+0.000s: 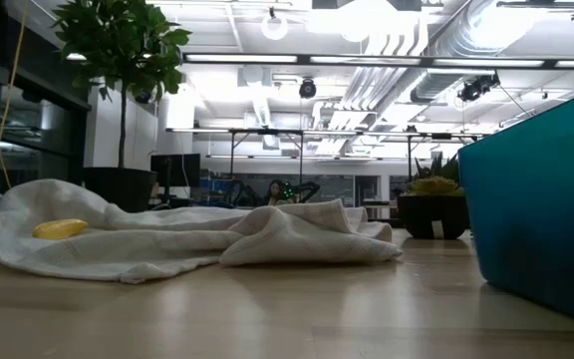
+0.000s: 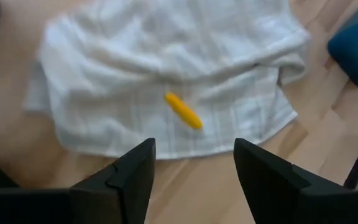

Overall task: Pick and placing Produce into tupperware
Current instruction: Put the corn into the bin

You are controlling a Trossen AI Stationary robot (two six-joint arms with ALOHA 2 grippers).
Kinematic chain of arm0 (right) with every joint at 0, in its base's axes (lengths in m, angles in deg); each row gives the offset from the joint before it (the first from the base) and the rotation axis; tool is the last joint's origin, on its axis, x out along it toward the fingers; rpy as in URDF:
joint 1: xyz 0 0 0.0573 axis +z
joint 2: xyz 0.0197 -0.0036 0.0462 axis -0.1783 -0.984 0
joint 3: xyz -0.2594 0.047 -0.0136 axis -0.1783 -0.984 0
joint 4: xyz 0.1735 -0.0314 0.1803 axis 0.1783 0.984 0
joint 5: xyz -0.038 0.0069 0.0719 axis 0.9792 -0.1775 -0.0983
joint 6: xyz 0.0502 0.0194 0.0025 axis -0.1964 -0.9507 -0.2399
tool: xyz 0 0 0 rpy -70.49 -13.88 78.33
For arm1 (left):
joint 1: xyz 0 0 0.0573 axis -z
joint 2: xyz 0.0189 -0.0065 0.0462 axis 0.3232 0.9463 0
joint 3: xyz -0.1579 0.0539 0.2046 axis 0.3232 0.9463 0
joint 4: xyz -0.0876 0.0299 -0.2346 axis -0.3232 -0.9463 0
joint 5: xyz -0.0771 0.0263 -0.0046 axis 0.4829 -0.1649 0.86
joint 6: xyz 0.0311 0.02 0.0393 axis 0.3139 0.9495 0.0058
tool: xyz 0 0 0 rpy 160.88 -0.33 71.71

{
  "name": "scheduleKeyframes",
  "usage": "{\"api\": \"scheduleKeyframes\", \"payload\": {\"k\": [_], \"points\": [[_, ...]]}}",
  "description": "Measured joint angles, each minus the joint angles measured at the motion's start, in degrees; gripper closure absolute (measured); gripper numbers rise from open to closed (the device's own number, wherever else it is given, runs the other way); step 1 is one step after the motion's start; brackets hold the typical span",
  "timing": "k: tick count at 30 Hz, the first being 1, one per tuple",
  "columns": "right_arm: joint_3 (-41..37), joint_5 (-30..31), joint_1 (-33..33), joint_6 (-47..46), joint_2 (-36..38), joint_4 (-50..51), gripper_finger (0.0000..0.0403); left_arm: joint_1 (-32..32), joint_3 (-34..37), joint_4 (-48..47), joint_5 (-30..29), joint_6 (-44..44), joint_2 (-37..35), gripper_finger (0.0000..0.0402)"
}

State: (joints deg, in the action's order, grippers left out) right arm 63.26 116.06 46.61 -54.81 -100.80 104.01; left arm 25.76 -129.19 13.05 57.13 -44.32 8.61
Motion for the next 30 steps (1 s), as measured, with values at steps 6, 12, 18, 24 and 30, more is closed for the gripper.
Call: {"api": "scheduleKeyframes", "payload": {"k": [6,12,18,24,30], "points": [[0.0,-1.68,-1.9,1.86,0.27,0.21,0.0195,-0.01,11.01,9.44,4.12,-5.65,-4.19,0.0197],[0.02,-1.12,-6.65,7.37,3.65,2.44,0.0195,-1.98,17.15,17.44,5.16,-6.24,-4.54,0.0197],[0.02,-1.46,-14.32,15.5,8.58,3.56,0.0195,-11.38,20.09,29.48,7.59,3.48,-3.21,0.0197],[0.02,-3.32,-21.77,24.25,13.1,3.78,0.0195,-19.24,20.11,33.76,11.46,9.19,2.29,0.0197],[0.02,-4.24,-25.85,29.79,15.81,5.08,0.0195,-22.09,19.61,36.64,16.61,5.33,8.98,0.0197]]}}
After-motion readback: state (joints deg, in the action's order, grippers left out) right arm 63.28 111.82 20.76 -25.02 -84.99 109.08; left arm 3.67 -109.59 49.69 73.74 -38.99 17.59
